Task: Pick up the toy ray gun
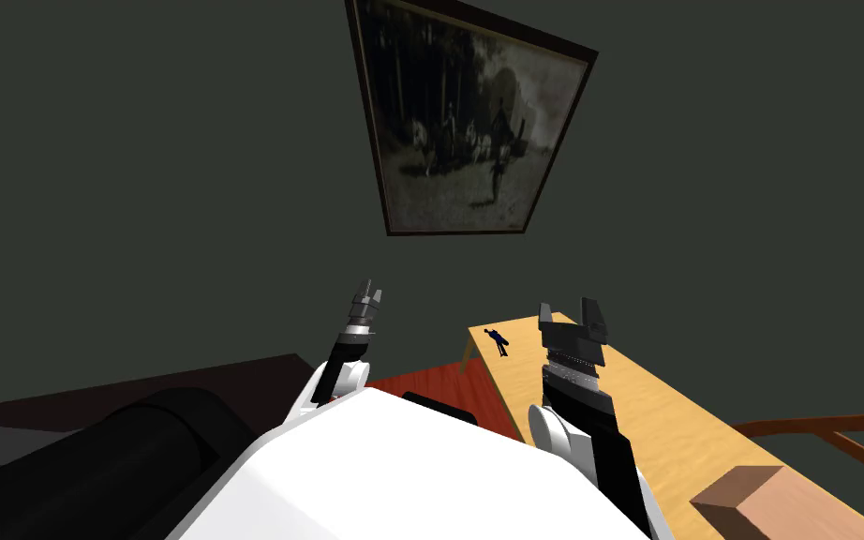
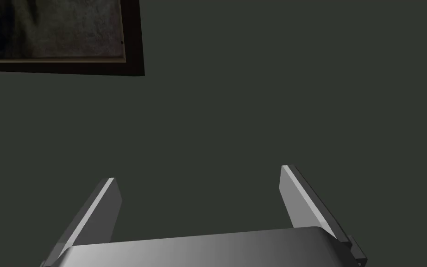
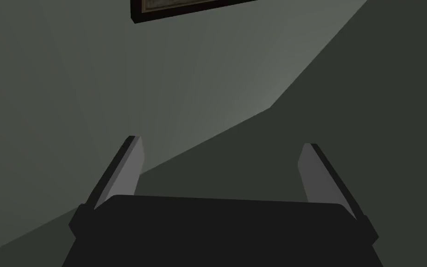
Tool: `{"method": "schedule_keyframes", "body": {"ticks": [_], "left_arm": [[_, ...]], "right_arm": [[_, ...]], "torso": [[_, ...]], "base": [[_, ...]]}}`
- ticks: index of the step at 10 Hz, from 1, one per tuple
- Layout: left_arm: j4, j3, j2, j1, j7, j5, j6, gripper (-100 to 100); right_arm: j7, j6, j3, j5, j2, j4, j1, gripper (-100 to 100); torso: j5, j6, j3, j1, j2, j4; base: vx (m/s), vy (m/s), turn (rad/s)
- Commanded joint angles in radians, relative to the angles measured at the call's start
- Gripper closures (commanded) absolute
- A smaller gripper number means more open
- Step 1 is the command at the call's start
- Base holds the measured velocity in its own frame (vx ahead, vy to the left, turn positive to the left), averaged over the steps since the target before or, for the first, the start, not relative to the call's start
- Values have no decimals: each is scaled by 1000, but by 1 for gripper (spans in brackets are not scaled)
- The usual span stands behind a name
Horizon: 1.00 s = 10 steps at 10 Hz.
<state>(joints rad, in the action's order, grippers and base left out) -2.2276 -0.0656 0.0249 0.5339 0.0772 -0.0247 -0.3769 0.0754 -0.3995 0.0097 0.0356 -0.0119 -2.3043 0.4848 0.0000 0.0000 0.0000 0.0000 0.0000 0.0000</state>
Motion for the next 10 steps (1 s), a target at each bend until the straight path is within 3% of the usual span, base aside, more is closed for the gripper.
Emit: {"method": "schedule_keyframes", "body": {"ticks": [1,5,10], "left_arm": [[0,0,0,0,0,0,0,0],[0,0,0,0,0,0,0,0],[0,0,0,0,0,0,0,0]], "right_arm": [[-7,3,-1,-7,38,18,7,-100],[-33,11,-6,-34,129,82,32,-100],[-85,27,-17,-87,262,209,77,-100]], "torso": [[0,0,0,0,0,0],[0,0,0,-1,1,0],[0,0,0,-1,1,0]], "base": [[-5,-3,74],[-10,-13,111],[-11,-11,168]]}}
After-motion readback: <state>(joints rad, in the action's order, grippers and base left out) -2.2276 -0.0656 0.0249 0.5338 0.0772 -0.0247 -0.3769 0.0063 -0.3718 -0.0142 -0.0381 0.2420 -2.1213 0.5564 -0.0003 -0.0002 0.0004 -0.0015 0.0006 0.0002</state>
